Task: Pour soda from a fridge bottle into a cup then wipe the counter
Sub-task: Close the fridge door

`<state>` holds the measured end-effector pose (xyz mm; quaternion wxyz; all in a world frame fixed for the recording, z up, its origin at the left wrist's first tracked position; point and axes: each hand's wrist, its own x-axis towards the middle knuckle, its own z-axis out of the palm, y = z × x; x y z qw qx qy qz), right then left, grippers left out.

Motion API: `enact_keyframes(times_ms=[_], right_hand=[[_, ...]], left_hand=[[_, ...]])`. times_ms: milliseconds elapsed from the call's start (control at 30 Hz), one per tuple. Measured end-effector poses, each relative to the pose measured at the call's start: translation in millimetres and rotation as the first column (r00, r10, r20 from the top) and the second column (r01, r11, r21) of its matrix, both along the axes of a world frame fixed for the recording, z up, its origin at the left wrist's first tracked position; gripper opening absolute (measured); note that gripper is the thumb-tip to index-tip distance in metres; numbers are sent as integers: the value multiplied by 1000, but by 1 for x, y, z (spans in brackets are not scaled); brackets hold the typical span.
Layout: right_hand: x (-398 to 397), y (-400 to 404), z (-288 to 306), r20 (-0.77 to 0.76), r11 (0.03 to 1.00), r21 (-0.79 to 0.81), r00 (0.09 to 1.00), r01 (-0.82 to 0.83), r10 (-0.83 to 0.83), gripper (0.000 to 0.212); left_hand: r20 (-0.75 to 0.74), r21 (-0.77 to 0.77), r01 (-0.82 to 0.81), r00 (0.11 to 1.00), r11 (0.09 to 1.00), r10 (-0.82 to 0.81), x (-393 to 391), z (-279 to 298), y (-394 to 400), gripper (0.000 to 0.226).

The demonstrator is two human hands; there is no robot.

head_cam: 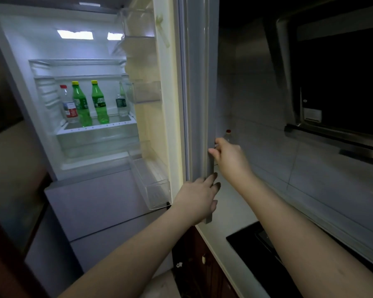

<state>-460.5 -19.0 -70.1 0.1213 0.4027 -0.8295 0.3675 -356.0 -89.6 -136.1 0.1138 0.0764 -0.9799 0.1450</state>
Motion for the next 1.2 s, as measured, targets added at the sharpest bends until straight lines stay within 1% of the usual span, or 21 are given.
enact_keyframes(times_ms=[67,167,333,400,533,633,700,800,900,1000,1133,1200], right_hand=[[-3,-2,0,1,1000,-14,1000,-11,11,35],[-3,-5,-1,-9,997,-38,998,-70,70,35],[9,-14,-8,-69,982,-92,984,-168,162,35],[17,-19,-9,-90,973,-102,976,-205,196,37],[39,-36,-12,-118,951,-92,952,-295,284,39],[52,-52,-19,-140,925,-84,924,-370,356,36],[59,-64,-23,-162,895,-102,895,-435,416,32],[71,-84,-29,-161,853,-121,858,-508,488,32],[85,-107,-34,-147,824,-96,826,-559,544,35],[101,-128,-37,-114,788,-58,789,-612,604,36],[120,-160,-42,-90,744,51,739,-666,668,41],[126,-179,-46,-89,725,119,720,-679,689,44]], left_hand=[[-2,-2,-11,1000,1000,11,3,-3,-3,52],[-18,-15,-16,1000,1000,16,12,-9,-5,50],[-111,-95,-49,993,994,38,36,-21,-11,46],[-126,-104,-63,991,993,49,48,-23,-15,45],[-176,-53,-139,976,989,128,78,-25,-17,48],[-174,-9,-202,965,979,197,102,-29,-22,58],[-202,5,-244,950,970,240,117,-31,-28,62],[-236,41,-287,928,957,288,138,-38,-44,61],[-215,59,-325,919,944,330,154,-42,-60,59],[-246,141,-367,887,920,391,168,-42,-76,57],[-285,93,-475,830,875,480,184,-51,-108,61],[-294,94,-527,796,845,529,189,-55,-128,64]])
